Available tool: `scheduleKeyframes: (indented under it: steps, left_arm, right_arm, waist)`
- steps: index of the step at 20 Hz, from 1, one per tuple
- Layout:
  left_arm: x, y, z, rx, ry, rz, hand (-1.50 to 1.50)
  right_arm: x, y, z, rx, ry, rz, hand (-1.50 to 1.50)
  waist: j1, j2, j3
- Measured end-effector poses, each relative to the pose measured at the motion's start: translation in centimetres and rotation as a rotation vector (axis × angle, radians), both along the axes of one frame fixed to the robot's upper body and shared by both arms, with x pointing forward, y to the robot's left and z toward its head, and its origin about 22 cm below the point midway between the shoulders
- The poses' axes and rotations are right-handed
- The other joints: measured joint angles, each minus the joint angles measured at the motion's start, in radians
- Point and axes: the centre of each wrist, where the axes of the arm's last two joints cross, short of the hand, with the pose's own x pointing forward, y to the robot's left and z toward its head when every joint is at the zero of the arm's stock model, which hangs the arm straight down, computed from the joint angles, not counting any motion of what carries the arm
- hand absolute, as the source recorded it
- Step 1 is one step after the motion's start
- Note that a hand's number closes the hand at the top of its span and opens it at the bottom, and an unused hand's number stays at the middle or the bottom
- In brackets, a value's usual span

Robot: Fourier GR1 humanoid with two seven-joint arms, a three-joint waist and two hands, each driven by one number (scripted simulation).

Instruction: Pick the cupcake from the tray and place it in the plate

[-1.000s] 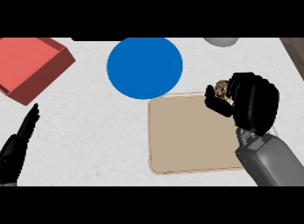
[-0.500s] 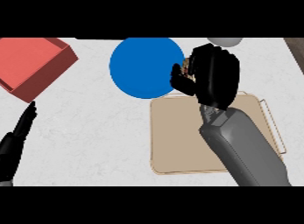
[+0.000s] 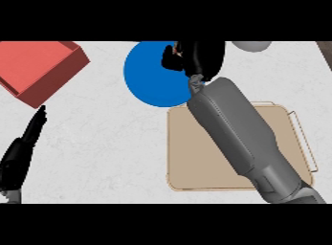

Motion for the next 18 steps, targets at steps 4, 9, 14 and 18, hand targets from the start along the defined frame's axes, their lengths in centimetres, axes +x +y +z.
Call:
scheduleKeyframes:
  steps: [4,9,14,18]
  left_arm:
    - [0.6,0.0,0.2,-0.005,-0.006,-0.018,0.0]
    - [1.1,-1.0,0.3,-0.002,-0.007,-0.048,0.0]
    - [1.5,-1.5,0.6,-0.002,-0.022,-0.069,0.0]
    - [1.5,-2.0,0.4,0.006,-0.022,-0.077,0.0]
  right_arm:
    - [1.9,0.5,-1.0,0.011,0.072,0.005,1.5]
    - [3.6,0.2,-2.4,0.03,0.132,0.007,1.5]
    - [4.4,-1.0,-4.0,0.161,0.16,-0.042,-1.5]
    - [4.8,-1.7,-5.2,0.225,0.189,-0.097,-1.5]
  waist:
    - [0.014,0.005,0.0]
    - [0.037,0.013,0.0]
    - [0.061,0.022,0.0]
    - [0.07,0.024,0.001]
